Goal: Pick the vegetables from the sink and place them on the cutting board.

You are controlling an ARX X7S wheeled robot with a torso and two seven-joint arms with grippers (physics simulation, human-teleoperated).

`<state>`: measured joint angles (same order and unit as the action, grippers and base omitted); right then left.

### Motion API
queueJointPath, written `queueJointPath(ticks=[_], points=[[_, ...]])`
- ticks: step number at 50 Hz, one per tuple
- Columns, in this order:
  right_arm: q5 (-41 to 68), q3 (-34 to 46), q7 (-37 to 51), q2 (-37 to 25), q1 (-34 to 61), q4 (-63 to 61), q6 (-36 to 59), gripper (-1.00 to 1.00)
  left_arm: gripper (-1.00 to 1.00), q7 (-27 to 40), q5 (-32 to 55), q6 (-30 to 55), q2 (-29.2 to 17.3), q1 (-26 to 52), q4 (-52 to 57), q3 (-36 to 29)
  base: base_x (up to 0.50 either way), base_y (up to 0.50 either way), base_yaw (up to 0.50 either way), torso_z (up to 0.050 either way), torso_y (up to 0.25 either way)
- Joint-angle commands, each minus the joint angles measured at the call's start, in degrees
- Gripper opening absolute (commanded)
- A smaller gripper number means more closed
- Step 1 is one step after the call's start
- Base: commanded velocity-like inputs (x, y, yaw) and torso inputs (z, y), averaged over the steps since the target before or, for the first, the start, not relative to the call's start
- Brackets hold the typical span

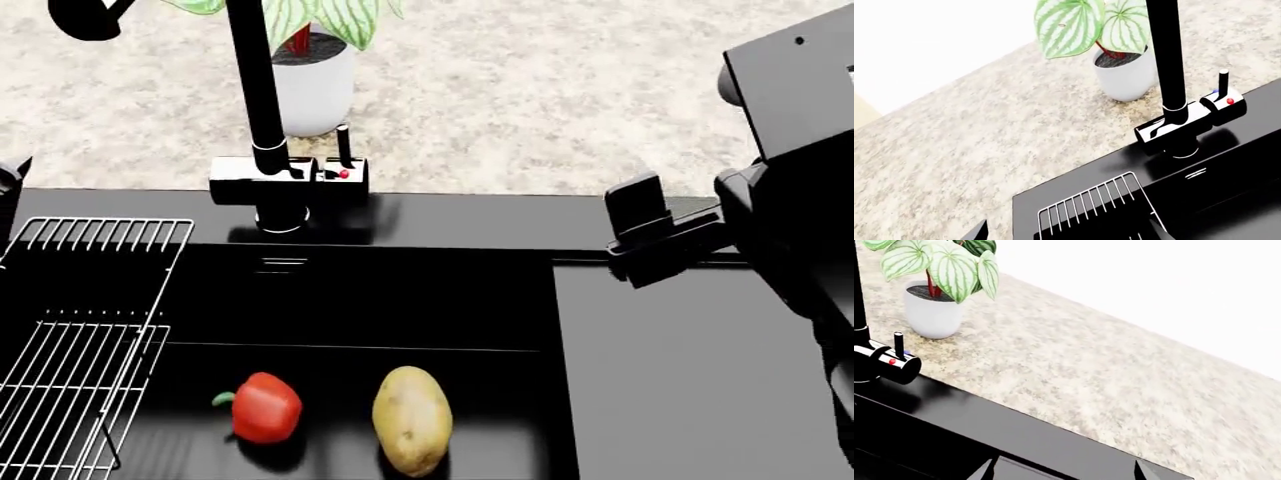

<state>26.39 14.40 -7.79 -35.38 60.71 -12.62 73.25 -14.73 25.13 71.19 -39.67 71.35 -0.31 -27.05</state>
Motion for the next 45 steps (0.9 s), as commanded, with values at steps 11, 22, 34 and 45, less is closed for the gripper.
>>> queueJointPath(ticks=[11,22,34,45], points=[[4.5,5.9,-0.1,14.6,-0.1,7.3,7.9,1.0,1.0,0.8,0.7,0.1,1.5,-1.0,0.4,0.2,0.0,0.0,0.0,0.0,0.0],[2.4,10.5,-0.1,24.6,5.8,23.1,5.4,1.0,1.0,0.3,1.8,0.4,0.1,-2.5,1.8,1.1,0.0,0.0,0.0,0.0,0.0],[1.8,15.1,-1.6,33.3,11.4,42.8,7.7,1.0,1.0,1.0,1.7,0.1,0.3,-3.6,1.5,1.1,0.0,0.0,0.0,0.0,0.0],[5.1,19.0,1.7,35.0,9.3,52.5,1.3,1.0,1.0,1.0,1.9,-0.3,-0.8,-5.1,1.5,1.3,0.0,0.0,0.0,0.0,0.0]])
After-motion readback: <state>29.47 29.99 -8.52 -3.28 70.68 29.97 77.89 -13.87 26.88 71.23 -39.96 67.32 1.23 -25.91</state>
